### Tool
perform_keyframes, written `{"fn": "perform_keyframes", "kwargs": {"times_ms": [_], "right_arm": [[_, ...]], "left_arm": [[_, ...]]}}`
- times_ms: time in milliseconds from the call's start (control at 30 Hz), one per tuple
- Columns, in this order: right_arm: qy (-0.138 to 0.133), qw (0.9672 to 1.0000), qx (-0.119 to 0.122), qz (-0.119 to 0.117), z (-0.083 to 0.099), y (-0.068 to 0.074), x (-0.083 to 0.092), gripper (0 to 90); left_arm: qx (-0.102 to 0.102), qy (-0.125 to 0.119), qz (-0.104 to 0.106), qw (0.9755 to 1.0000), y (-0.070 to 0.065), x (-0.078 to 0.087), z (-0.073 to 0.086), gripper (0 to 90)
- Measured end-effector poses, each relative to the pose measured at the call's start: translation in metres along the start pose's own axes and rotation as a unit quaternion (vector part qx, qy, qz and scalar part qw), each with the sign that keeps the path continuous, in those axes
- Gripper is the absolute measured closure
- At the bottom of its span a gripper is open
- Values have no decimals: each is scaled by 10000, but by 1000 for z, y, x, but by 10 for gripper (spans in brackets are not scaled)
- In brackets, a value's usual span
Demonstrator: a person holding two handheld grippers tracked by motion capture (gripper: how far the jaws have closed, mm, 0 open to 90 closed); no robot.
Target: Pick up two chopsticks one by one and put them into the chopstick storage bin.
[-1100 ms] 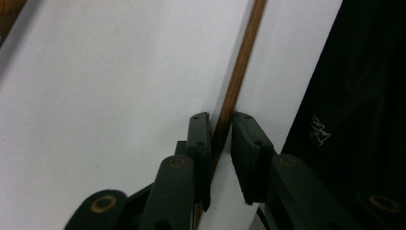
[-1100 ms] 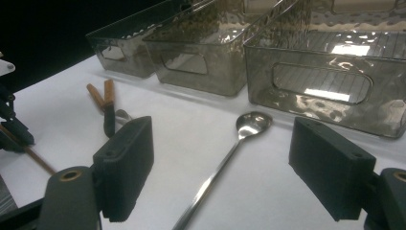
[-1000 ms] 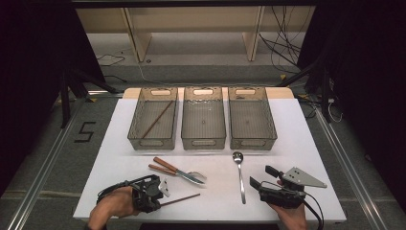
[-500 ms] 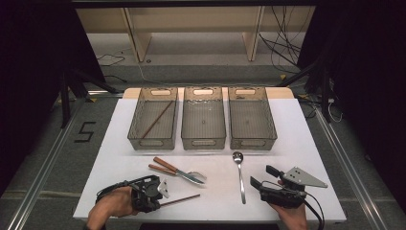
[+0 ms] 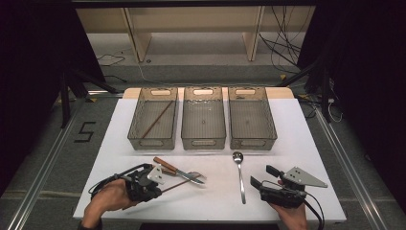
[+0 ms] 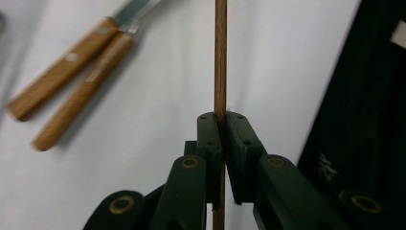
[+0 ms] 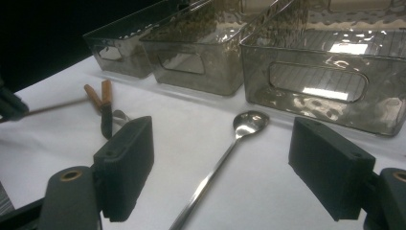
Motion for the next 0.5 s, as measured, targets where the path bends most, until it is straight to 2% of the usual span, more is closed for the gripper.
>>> {"fn": "perform_keyframes", "kwargs": {"times_ms": [100,133,267,367,500], "right_arm": [[0,10000,-16,4,0,0,0,244],[0,10000,-17,6,0,0,0,244],[1,10000,-6,10,0,-1,-1,243],[3,10000,2,15,0,-1,-1,243],[11,10000,-1,15,0,-1,-1,243]], "left_arm": [[327,-215,-217,9990,15,8,1,845],[529,-302,-306,9977,23,11,2,845],[984,-493,-535,9925,46,17,5,845],[1329,-693,-636,9867,62,21,6,845],[1551,-745,-721,9824,81,24,4,846]]}}
Point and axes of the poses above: each handheld gripper's, and its own axes: x roughly backward along the jaws, z roughly out of its underside, y roughly to its left, the point moved 5 cm from there along -x, roughly forward along the jaws, and after that the axes turned 10 degrees about -x, right-handed, at the moved point
